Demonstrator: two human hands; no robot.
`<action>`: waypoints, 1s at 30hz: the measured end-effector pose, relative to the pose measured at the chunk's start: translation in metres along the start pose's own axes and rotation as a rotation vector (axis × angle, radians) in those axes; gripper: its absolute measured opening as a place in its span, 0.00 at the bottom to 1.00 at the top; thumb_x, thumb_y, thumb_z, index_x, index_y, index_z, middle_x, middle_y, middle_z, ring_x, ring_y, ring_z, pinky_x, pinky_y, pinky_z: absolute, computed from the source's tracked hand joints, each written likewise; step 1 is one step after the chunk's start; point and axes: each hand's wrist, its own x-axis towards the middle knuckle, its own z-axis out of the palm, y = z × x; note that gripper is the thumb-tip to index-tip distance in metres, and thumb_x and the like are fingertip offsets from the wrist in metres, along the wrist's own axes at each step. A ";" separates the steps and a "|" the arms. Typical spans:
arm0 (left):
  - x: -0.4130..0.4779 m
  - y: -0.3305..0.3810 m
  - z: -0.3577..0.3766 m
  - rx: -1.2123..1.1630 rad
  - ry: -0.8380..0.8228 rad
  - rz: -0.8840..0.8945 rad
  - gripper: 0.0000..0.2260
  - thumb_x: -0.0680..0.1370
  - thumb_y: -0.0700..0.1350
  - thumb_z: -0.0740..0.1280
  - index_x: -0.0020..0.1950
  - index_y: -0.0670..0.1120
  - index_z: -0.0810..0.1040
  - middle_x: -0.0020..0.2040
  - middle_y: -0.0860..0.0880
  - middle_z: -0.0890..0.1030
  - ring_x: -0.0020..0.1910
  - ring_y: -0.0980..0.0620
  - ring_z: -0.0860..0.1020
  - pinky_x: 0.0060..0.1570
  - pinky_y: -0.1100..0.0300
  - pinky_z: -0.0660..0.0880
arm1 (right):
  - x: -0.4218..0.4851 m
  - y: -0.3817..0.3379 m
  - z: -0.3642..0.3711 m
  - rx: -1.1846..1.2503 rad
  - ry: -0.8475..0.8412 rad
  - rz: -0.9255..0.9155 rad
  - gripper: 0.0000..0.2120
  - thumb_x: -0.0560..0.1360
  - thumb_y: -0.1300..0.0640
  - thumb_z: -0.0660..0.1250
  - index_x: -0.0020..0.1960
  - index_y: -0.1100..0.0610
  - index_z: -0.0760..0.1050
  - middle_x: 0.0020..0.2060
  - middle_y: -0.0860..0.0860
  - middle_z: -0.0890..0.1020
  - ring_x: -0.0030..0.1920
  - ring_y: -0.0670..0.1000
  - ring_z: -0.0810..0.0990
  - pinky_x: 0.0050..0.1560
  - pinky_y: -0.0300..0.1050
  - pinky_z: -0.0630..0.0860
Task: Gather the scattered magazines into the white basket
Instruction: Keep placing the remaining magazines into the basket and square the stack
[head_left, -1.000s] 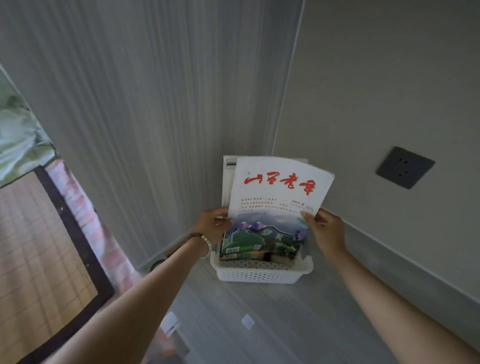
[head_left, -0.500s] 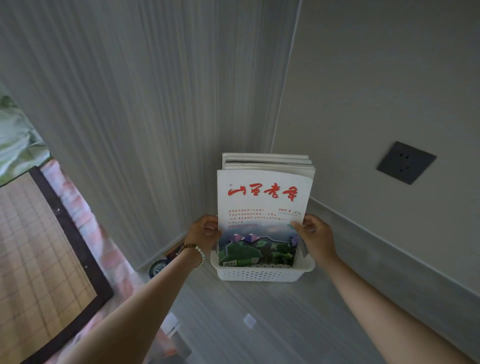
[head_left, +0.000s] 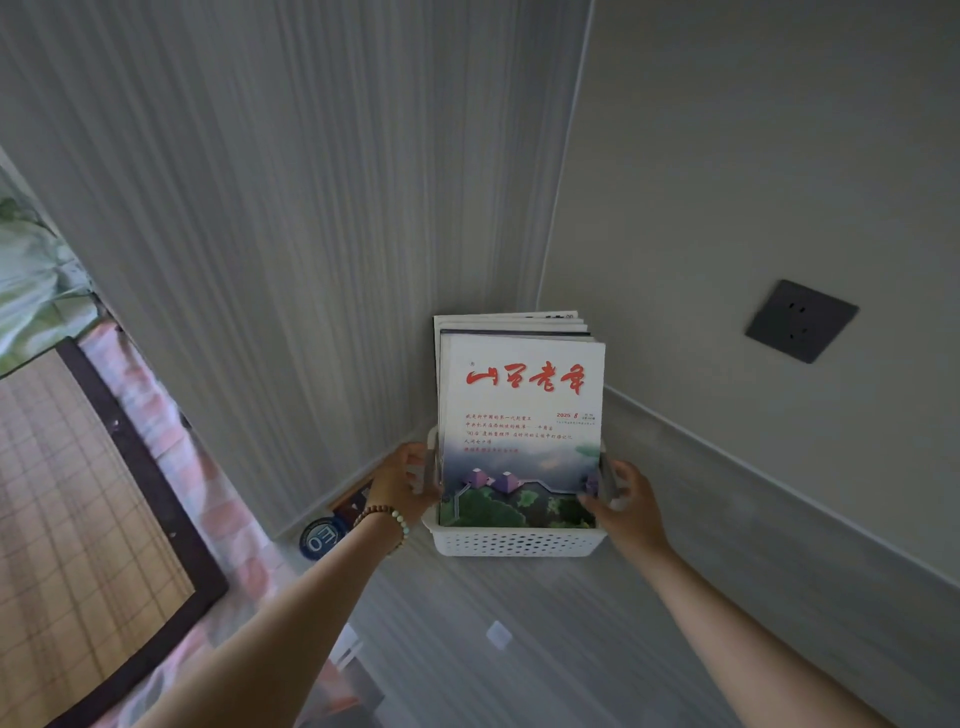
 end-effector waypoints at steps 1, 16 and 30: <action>-0.001 -0.004 0.004 0.017 -0.032 -0.032 0.28 0.70 0.38 0.71 0.67 0.44 0.66 0.63 0.43 0.74 0.59 0.43 0.75 0.59 0.53 0.73 | -0.004 0.005 0.003 0.026 -0.058 0.044 0.32 0.68 0.61 0.74 0.69 0.59 0.64 0.66 0.56 0.71 0.65 0.56 0.71 0.59 0.47 0.71; -0.019 0.007 0.023 -0.020 0.072 0.023 0.24 0.70 0.46 0.72 0.65 0.48 0.69 0.60 0.45 0.77 0.55 0.43 0.76 0.53 0.46 0.78 | -0.016 0.017 0.002 0.156 -0.031 0.163 0.33 0.71 0.56 0.72 0.71 0.58 0.62 0.66 0.57 0.73 0.59 0.50 0.73 0.55 0.41 0.68; -0.104 0.157 0.250 -0.034 -0.384 0.313 0.29 0.70 0.48 0.72 0.68 0.47 0.67 0.66 0.47 0.71 0.61 0.49 0.72 0.56 0.64 0.66 | -0.098 0.148 -0.241 0.318 0.422 0.370 0.25 0.72 0.66 0.69 0.67 0.63 0.67 0.65 0.63 0.72 0.61 0.63 0.75 0.42 0.40 0.72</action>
